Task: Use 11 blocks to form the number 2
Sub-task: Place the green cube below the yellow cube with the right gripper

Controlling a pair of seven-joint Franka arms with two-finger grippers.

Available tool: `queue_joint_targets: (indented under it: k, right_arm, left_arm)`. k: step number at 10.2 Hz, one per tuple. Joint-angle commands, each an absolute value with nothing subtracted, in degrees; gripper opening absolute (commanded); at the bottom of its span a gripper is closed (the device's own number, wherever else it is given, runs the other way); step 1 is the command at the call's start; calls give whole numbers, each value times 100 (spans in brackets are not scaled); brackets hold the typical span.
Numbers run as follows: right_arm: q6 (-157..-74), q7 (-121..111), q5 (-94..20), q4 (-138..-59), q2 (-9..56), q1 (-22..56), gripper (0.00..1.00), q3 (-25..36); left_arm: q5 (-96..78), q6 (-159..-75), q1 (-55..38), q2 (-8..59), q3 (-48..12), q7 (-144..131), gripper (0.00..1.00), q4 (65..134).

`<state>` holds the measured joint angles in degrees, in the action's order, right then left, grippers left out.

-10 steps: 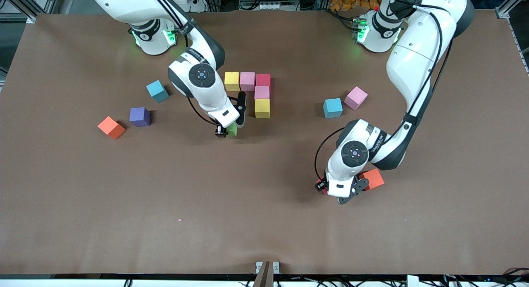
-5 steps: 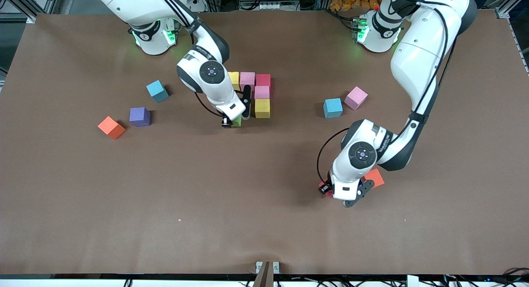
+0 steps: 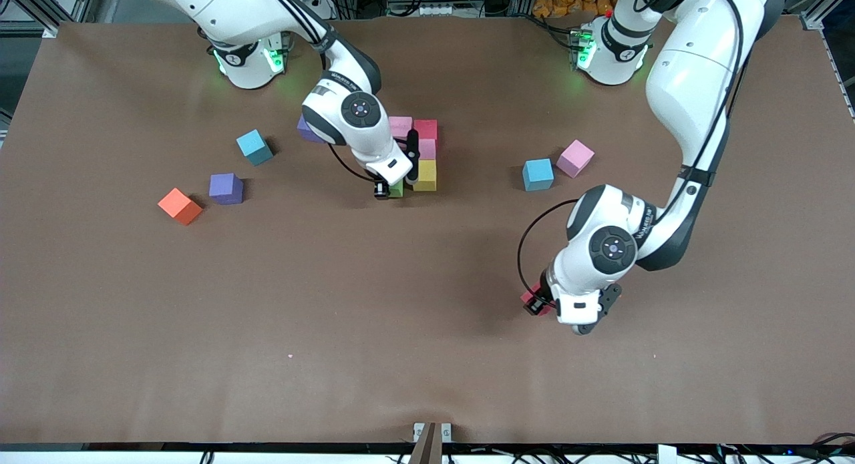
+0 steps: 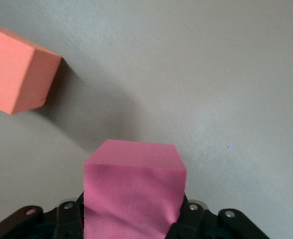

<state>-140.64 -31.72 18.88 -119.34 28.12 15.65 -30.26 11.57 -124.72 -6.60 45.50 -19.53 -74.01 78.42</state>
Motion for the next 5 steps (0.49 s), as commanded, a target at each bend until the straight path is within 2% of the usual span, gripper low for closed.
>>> queue_joint_targets:
  k: [1, 5]
  right_arm:
    - [-14098, -2691, 2196, -11953, 2839, 1679, 26, -3041]
    - [-14220, -2637, 2416, -12067, 2909, 1696, 25, -3067]
  left_arm:
    - [1020, -12384, -642, 4412, -1951, -7646, 14, 7945]
    - [1020, -12384, -642, 4412, -1969, -7743, 14, 7963]
